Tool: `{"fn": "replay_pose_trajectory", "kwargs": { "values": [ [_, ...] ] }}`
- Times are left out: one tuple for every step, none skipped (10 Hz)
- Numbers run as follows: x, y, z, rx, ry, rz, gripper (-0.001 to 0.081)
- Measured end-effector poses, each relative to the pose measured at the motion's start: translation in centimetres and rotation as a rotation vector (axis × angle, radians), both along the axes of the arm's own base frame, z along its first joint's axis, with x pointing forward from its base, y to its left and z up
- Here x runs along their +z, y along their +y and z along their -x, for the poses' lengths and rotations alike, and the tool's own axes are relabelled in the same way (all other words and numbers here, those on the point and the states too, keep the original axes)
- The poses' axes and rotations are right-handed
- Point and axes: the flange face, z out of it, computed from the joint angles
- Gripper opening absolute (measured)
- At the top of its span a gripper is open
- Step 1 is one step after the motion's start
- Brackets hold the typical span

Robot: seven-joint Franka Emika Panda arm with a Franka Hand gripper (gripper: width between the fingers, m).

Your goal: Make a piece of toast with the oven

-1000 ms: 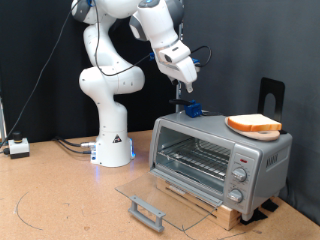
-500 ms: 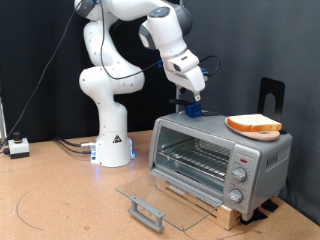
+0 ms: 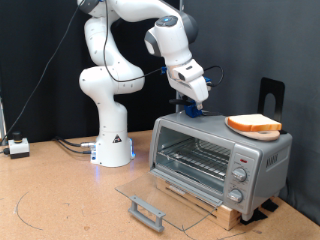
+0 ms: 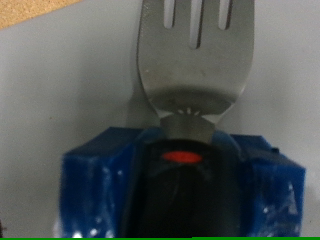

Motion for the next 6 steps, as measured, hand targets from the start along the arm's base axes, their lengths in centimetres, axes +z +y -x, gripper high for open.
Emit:
{"fn": "replay_pose_trajectory", "kwargs": {
  "values": [
    [-0.3, 0.26, -0.04, 0.007, -0.004, 0.006, 0.0809],
    [-0.53, 0.51, -0.07, 0.015, -0.009, 0.006, 0.0809],
    [-0.66, 0.73, -0.08, 0.025, -0.017, 0.007, 0.0809],
    [-0.7, 0.89, -0.06, 0.034, -0.027, 0.011, 0.0809],
    [-0.72, 1.05, -0.06, 0.042, -0.039, 0.017, 0.0809],
    [-0.73, 1.17, -0.07, 0.047, -0.049, 0.022, 0.0809]
  ]
}}
